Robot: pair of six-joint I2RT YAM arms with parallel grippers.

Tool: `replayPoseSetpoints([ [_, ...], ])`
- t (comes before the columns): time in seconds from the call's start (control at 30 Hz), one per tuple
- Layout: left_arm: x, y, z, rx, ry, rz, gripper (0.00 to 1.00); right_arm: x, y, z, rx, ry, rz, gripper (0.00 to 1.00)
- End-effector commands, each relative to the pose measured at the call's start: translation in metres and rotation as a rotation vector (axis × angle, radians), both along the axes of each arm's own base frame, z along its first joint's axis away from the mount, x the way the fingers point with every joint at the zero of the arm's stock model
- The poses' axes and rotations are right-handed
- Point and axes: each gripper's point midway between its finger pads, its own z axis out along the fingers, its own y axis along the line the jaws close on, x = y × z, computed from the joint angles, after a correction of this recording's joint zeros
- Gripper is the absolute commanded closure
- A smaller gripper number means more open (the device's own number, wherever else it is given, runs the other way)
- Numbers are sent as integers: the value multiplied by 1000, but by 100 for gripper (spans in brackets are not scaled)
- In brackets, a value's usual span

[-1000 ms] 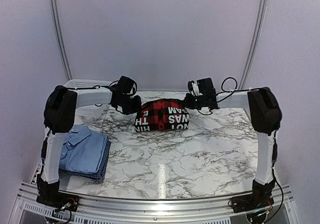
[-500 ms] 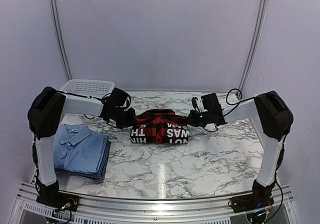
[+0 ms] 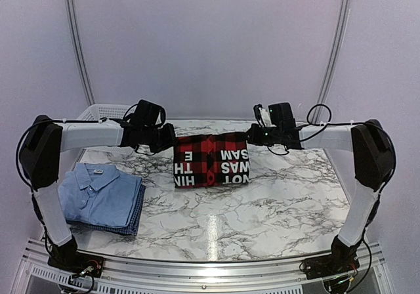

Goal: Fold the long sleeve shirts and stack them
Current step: Fold the 2/3-rectangle-folded shirt at the center of the board.

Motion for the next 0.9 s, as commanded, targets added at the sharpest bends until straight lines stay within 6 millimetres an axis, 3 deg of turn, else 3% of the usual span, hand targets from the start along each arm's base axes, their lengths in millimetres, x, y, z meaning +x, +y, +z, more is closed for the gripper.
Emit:
replayPoseSetpoints([
  [0.0,46,13,-7,43,-26,43,100,52,-2,0,-25,-70,-17,100],
  [0.13,77,2,-33,64,5,-6,100,77,3,-19,-11,-72,-23,100],
  [0.3,86,1,-60,78,53,-6,100,92,8,-38,-13,-45,-22,100],
  [0.53,82,6,-57,77,55,1,100,90,5,-44,-28,-9,-35,100],
  [0.73,77,6,-42,40,58,-3,100,77,-9,-19,-44,-13,-81,100],
  [0.87,68,11,-38,36,69,12,100,67,-17,-18,-76,15,-99,100],
])
